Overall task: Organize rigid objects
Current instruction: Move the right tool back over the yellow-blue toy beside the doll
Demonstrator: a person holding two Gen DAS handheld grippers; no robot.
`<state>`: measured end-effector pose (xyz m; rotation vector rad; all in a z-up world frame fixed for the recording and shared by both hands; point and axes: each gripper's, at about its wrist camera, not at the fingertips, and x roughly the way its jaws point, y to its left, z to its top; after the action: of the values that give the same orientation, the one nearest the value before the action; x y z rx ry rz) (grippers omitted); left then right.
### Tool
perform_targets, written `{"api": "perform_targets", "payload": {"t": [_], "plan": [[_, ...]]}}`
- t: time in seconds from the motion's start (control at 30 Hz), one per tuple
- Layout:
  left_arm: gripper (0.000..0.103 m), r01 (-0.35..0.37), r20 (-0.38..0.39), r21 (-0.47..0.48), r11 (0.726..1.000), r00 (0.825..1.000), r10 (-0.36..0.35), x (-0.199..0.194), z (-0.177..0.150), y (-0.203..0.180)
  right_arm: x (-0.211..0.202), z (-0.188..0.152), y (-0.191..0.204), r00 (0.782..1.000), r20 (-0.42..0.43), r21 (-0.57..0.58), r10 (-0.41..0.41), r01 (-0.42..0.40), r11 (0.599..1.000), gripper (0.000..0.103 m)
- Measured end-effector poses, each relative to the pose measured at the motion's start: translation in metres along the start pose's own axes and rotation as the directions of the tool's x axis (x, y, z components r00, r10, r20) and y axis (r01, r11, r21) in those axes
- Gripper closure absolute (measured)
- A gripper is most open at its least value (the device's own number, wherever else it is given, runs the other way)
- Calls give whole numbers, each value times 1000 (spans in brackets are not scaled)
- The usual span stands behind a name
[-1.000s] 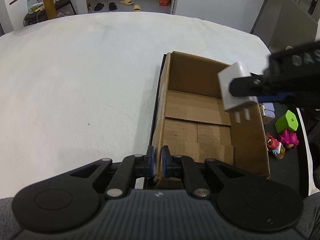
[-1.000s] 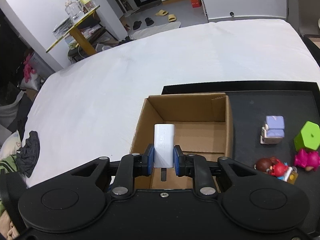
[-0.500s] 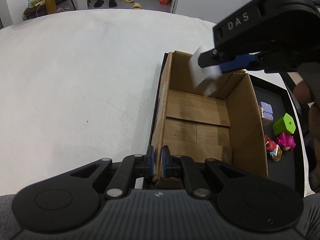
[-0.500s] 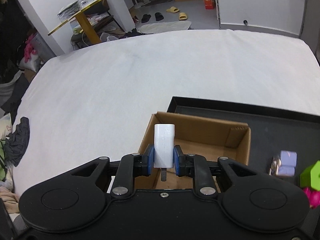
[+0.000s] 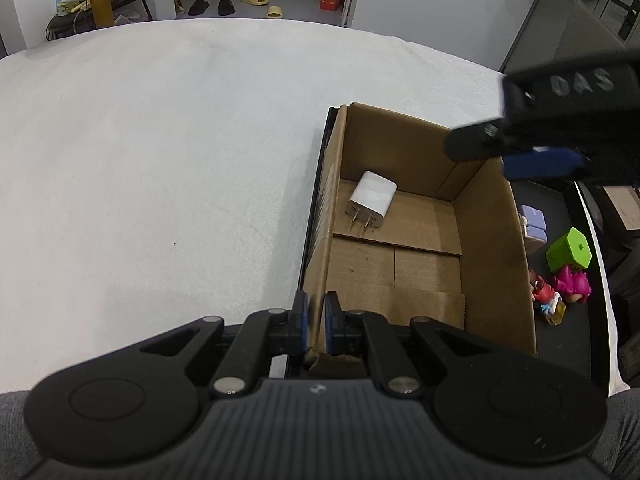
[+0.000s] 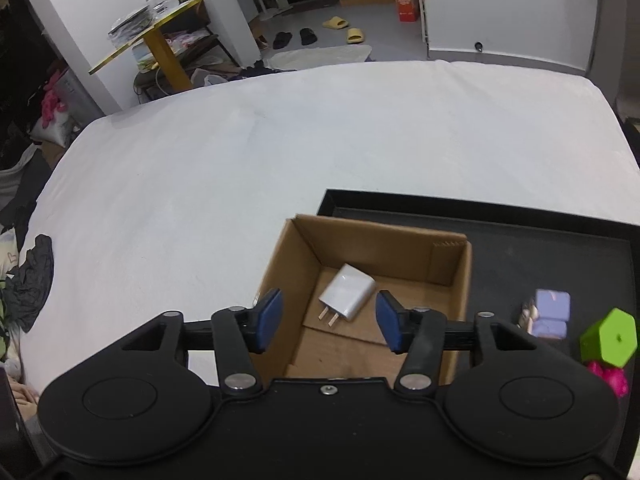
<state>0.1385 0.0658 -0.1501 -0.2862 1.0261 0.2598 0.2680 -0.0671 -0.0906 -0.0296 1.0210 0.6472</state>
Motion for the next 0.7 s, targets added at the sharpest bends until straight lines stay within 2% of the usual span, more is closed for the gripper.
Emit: {"api": "perform_targets", "payload": {"t": [0.1,0.37,0.7], "plan": [[96,-2,0,4,1000,1000,2,0,-1,0,-6,-5,-4,1000,0,5,-21,21,1000,42],[96,-10,0,10,1000,1000,10,1,-1,-1,-22,-15,-25,998,8,35,-58,57,998,28],[96,-13,1,-3,1000,1000,13,1,-2,0,-37,-32,-55,997,0,70,-72,72,995,26]]}}
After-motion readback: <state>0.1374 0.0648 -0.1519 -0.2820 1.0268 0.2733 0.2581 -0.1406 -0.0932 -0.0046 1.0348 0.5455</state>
